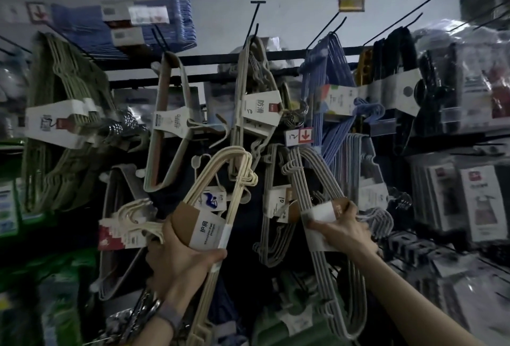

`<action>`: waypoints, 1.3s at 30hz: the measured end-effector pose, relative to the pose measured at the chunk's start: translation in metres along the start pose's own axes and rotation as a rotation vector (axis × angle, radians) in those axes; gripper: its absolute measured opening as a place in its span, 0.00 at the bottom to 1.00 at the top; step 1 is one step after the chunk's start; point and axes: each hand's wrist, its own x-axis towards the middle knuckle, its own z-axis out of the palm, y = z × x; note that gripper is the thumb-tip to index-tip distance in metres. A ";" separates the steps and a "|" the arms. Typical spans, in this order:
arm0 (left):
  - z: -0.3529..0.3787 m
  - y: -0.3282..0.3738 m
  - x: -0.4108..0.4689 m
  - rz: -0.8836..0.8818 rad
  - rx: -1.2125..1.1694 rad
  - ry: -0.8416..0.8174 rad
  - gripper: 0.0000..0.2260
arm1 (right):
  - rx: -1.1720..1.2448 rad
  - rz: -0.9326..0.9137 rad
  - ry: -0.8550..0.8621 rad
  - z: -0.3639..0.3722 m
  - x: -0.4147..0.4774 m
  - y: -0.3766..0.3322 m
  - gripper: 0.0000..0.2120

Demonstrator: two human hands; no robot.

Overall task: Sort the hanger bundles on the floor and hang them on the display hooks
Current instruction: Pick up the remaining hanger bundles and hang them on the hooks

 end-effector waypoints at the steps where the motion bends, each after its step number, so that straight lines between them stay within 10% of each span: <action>1: 0.000 0.000 0.001 0.012 -0.003 0.003 0.64 | 0.002 -0.001 0.004 -0.001 -0.001 -0.002 0.74; 39: 0.022 0.000 0.019 0.059 -0.022 -0.014 0.64 | 0.212 -0.060 0.086 0.060 0.008 -0.041 0.67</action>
